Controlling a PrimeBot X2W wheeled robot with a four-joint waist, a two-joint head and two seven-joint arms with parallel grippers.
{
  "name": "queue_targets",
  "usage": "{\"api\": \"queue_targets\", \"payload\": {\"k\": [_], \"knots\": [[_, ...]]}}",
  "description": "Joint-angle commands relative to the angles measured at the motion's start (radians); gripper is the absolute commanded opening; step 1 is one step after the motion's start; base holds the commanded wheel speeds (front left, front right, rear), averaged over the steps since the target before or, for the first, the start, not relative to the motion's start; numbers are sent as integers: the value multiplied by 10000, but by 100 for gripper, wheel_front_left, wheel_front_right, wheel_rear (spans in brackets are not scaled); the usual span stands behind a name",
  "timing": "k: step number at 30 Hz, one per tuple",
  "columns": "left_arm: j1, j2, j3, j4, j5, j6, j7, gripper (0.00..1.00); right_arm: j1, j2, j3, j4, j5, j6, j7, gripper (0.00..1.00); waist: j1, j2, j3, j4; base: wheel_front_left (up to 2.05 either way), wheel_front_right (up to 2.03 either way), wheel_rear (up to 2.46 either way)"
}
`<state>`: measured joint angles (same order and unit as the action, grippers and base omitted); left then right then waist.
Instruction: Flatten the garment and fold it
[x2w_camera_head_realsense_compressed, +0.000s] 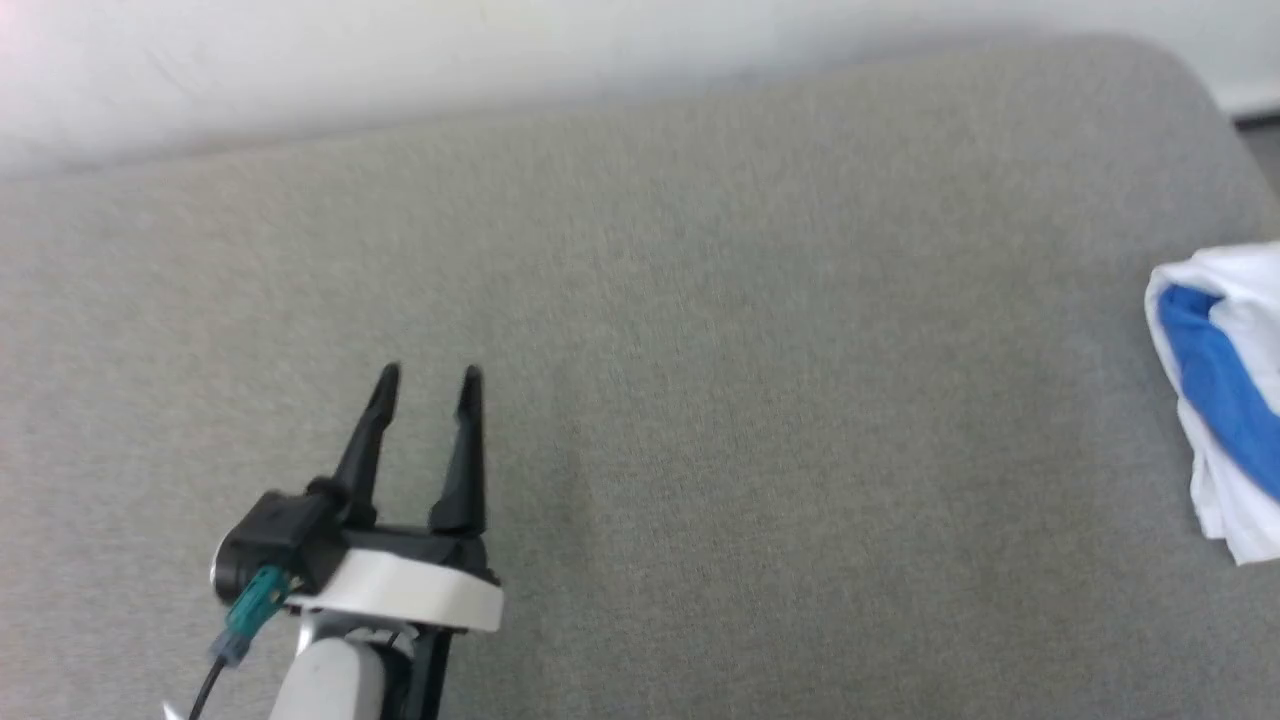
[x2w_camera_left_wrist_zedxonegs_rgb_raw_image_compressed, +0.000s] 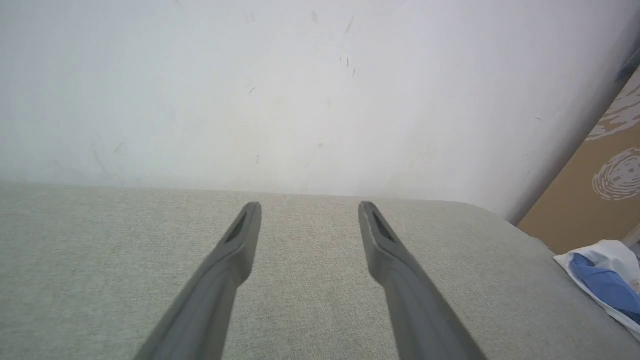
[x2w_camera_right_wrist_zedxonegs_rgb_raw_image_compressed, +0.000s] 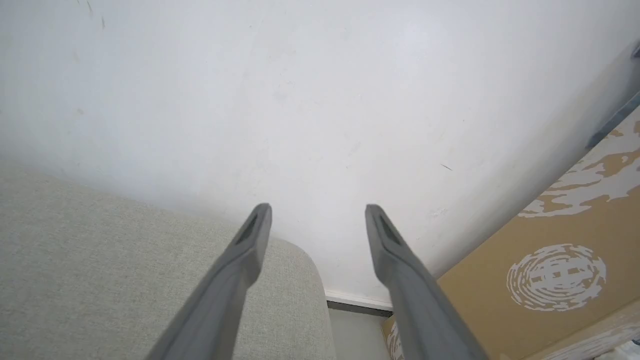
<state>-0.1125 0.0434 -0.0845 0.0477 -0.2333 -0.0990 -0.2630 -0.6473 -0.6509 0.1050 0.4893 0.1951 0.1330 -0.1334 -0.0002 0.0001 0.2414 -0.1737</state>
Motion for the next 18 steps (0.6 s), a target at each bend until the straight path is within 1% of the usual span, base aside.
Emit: {"api": "queue_targets", "payload": {"k": [1, 5, 12, 15, 18], "knots": [[206, 69, 156, -49, -78, 128, 12, 100, 386, 354, -134, -426, 43, -23, -177, 100, 2, -1, -1318, 346, 0, 0, 0], [513, 69, 403, -75, -66, 319, 12, 100, 1407, 1324, -627, -1724, 46, -23, -514, 100, 2, -1, -1739, 607, 0, 0, 0], [936, 69, 540, -73, 9, 789, 12, 100, 3729, 3324, -1502, -3767, -321, -23, -973, 100, 2, -1, -2108, 1048, 0, 0, 0], [1125, 69, 546, -79, 102, 958, 12, 100, 4676, 4200, -1677, -4275, -424, -23, -1108, 100, 2, -1, -2202, 1197, 0, 0, 0], [1302, 69, 536, -60, 219, 1116, 12, 100, 5476, 4902, -1803, -4509, -568, -23, -1194, 100, 2, -1, -2268, 1320, 0, 0, 0]]}}
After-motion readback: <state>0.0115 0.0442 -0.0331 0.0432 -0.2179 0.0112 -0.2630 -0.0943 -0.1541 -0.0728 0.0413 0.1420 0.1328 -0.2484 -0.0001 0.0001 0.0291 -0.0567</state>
